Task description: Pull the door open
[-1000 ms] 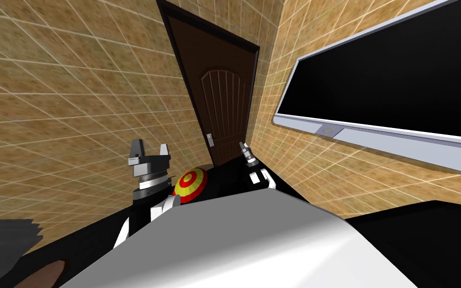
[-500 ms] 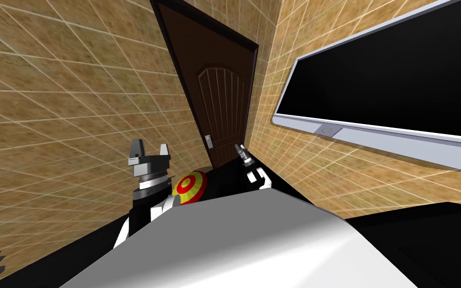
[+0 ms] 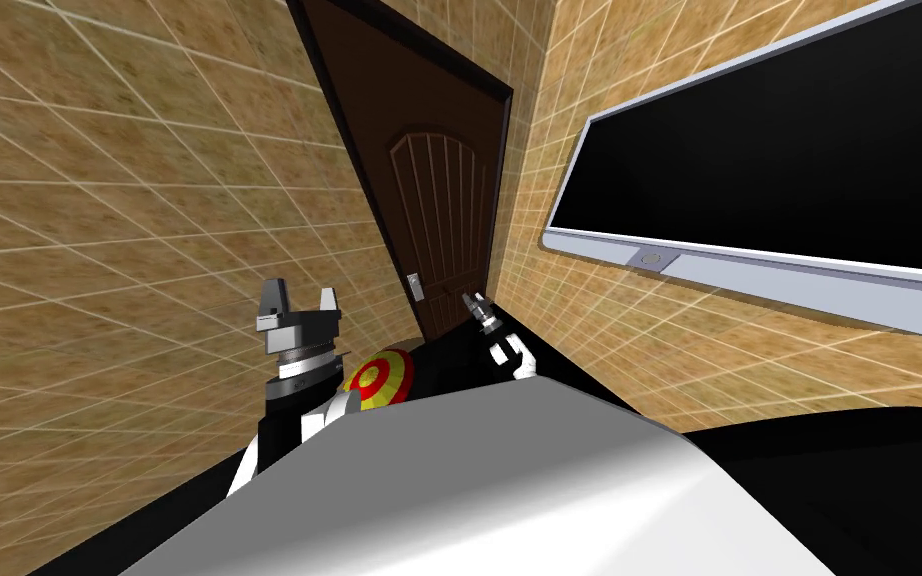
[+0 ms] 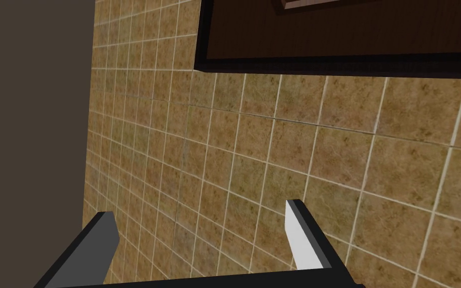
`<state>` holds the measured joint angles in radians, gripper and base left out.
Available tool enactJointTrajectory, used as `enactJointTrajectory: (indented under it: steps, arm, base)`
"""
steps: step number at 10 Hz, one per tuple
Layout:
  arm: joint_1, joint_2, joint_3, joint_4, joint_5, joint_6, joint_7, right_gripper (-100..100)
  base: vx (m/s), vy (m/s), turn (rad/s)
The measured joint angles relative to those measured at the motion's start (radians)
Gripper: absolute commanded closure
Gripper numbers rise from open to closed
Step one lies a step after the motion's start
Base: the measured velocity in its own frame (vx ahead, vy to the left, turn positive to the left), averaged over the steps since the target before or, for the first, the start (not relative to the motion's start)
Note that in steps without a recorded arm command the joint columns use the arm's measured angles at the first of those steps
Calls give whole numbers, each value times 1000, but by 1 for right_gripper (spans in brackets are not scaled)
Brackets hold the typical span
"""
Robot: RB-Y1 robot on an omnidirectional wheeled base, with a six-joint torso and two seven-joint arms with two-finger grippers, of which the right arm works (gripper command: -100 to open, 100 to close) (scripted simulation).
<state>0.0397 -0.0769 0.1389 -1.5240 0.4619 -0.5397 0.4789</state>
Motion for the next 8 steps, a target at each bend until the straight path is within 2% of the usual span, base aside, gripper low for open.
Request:
enactJointTrajectory:
  steps: [3, 5, 8]
  arm:
    - [-54, 7, 18, 101, 43, -1, 60, -100]
    - [-74, 2, 37, 126, 70, 22, 83, -100]
    - [-110, 8, 48, 194, 98, 19, 122, -100]
  base:
    - [104, 118, -137]
    - [78, 74, -55]
    - [63, 71, -82]
